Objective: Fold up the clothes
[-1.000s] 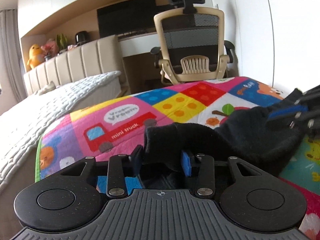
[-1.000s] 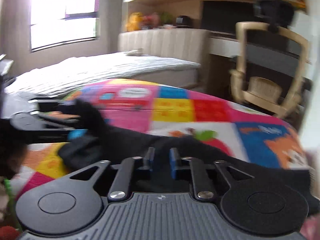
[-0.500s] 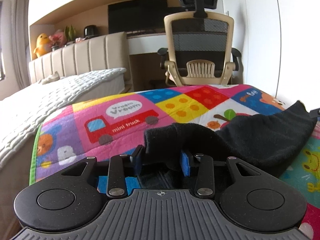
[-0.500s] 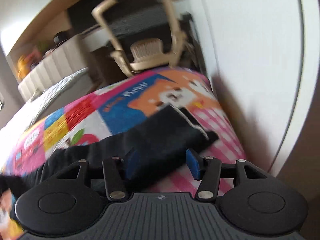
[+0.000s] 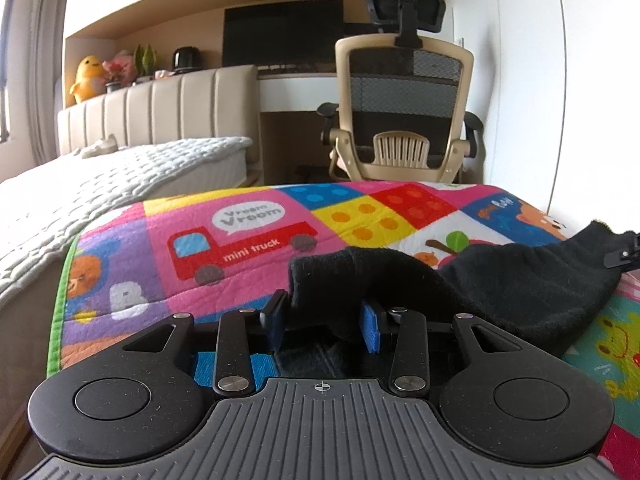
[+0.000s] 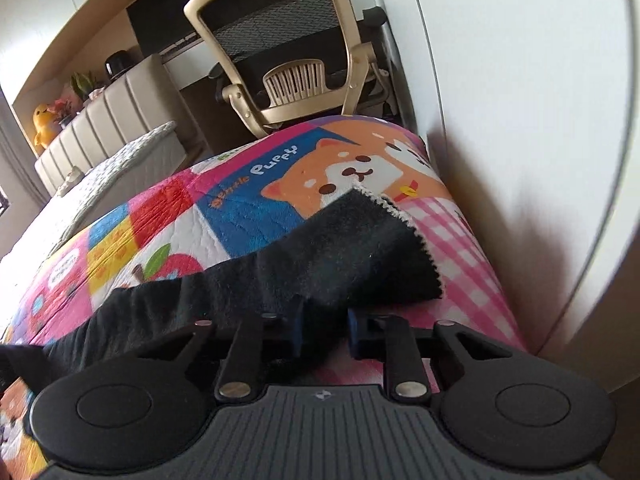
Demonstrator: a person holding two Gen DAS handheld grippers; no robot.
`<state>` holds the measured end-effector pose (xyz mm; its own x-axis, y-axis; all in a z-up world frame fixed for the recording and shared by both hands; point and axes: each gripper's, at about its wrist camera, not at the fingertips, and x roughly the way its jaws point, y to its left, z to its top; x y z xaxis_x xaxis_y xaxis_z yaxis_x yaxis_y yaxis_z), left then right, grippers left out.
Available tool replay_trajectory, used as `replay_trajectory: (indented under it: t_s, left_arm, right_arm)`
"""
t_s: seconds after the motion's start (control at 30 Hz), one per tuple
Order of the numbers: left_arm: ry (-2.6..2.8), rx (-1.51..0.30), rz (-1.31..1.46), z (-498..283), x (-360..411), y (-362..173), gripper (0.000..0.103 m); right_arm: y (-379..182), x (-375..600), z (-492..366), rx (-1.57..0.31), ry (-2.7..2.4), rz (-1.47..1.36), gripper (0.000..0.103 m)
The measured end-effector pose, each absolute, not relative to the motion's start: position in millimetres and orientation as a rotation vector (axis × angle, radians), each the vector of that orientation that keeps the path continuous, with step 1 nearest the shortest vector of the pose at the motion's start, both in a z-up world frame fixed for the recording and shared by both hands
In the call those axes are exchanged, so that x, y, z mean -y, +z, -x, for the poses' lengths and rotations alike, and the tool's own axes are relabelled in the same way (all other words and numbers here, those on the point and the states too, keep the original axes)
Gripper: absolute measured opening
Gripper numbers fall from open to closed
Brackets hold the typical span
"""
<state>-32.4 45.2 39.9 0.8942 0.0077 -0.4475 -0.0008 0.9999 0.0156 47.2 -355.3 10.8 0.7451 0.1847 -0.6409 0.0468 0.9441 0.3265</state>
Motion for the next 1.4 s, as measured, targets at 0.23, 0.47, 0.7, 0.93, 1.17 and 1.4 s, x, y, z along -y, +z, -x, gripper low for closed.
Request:
replay_trajectory:
  t_s: [0.23,0.47,0.7,0.93,1.17,1.4]
  left_arm:
    - [-0.001,-0.454,-0.003,29.7,-45.3,42.6,0.041]
    - [-0.02,-0.453,-0.031,33.5,-41.2,45.1,0.041]
    - [-0.031,-0.454,-0.07,40.6,-39.2,45.8,0.041]
    - [-0.025,-0.45,-0.096,37.8,-36.2,49.8,0.038]
    - [-0.041,-0.455,-0.076,32.6,-38.6,57.6,0.037]
    - [-0.045,-0.476,-0.03,11.1,-46.6,67.6,0.037]
  right_arm:
    - [18.6,365.5,-15.1,-0.73,0.074,-0.295,0.018]
    - [31.0,360.1,-3.9,-0.676,0.051,-0.12,0.022]
    - [32.9,377.2,8.4,-0.68,0.071,-0.219,0.031]
    - [15.6,402.9,10.6,-0.772,0.203,-0.628,0.033]
    - [-4.5,389.7,-20.0,-0.794,0.201,-0.659,0.026]
    - [27.9,375.6,-59.4,-0.705,0.234,-0.496,0.009]
